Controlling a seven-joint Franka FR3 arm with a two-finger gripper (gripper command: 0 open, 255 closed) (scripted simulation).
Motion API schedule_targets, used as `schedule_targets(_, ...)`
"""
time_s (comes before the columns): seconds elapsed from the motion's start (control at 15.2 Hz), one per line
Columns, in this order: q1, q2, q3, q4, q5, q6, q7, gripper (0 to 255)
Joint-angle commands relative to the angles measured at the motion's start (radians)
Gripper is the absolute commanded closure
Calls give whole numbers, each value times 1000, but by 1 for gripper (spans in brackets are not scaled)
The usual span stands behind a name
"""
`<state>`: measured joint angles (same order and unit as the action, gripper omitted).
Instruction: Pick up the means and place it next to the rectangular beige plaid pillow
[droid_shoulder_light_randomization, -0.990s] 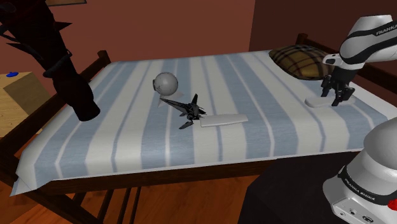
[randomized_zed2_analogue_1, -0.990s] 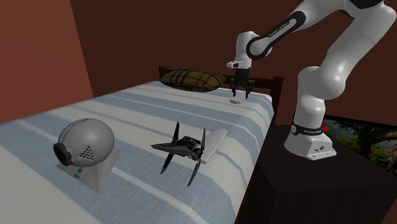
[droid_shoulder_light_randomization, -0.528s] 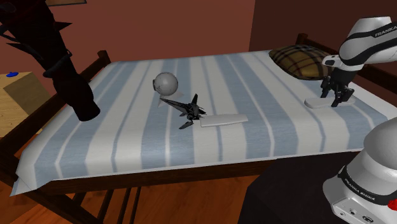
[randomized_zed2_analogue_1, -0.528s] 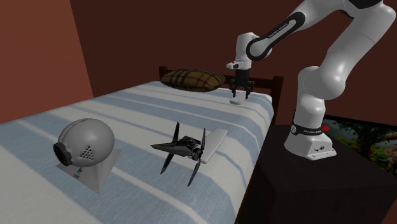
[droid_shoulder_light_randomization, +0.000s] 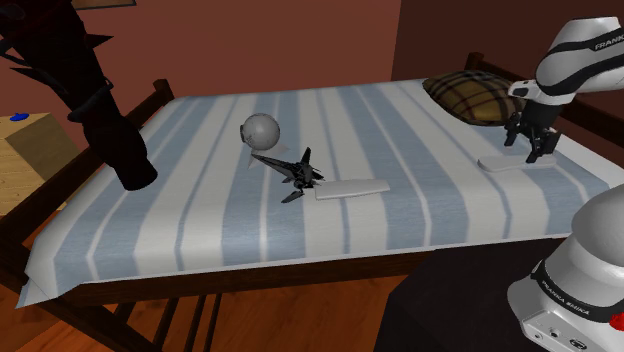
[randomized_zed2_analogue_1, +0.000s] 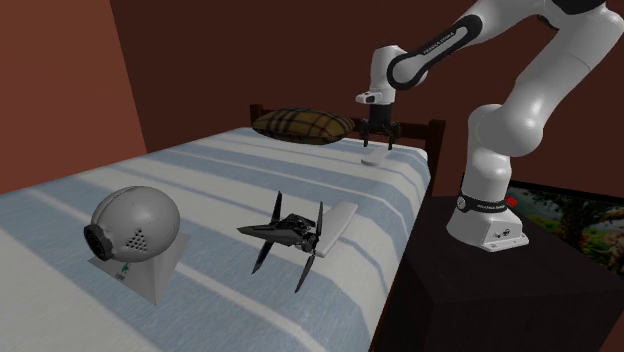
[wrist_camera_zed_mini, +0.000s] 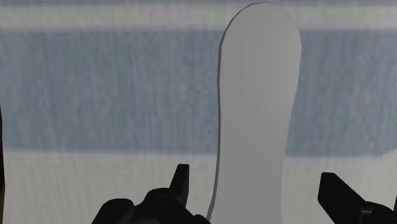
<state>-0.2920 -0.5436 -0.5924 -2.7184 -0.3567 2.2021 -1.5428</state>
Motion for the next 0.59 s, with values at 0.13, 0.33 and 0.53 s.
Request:
schedule_targets(0.13, -7, -62, 34, 49, 11, -112, 2, 0)
schedule_targets(0.33, -7, -62, 34, 49, 11, -112, 2, 0)
schedule_targets(0.53, -7, -62, 34, 49, 11, -112, 2, 0)
